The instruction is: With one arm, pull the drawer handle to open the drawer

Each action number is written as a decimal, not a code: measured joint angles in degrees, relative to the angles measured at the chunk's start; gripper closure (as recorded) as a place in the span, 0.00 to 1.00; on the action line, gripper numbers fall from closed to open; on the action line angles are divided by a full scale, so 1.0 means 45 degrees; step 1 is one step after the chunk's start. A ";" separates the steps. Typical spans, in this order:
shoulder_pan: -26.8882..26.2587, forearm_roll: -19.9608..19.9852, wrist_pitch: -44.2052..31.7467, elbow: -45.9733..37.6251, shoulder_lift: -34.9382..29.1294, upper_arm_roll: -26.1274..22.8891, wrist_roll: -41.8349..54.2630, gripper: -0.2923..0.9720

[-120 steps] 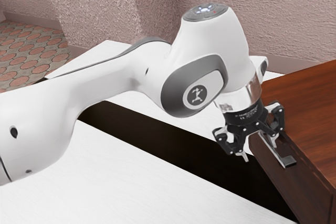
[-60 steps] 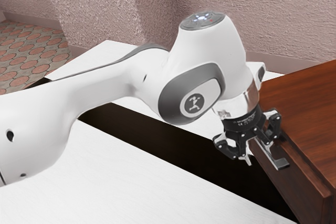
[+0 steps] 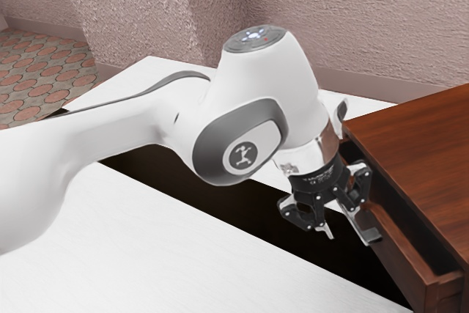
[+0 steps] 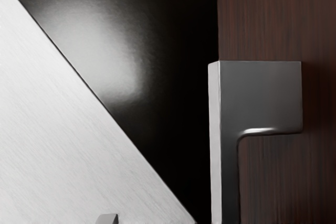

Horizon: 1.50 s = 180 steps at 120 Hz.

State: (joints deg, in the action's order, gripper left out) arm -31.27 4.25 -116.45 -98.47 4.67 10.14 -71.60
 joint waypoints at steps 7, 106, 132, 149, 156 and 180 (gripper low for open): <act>-0.0031 -0.0045 -0.0073 -0.0183 -0.0164 0.0026 -0.0002 0.63; -0.0060 -0.0402 -0.0651 -0.2745 -0.2341 0.0035 -0.0092 0.58; -0.0035 -0.0458 -0.0856 -0.3508 -0.3024 0.0075 -0.0090 0.58; 0.0019 -0.0593 -0.0980 -0.3883 -0.3345 0.0104 -0.0091 0.58; 0.0045 -0.0631 -0.1066 -0.4084 -0.3456 0.0100 -0.0096 0.58; 0.0142 -0.0769 -0.1255 -0.4252 -0.3762 0.0094 -0.0096 0.58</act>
State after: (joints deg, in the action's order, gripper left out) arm -30.63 0.79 -122.09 -117.60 -12.26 10.57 -72.03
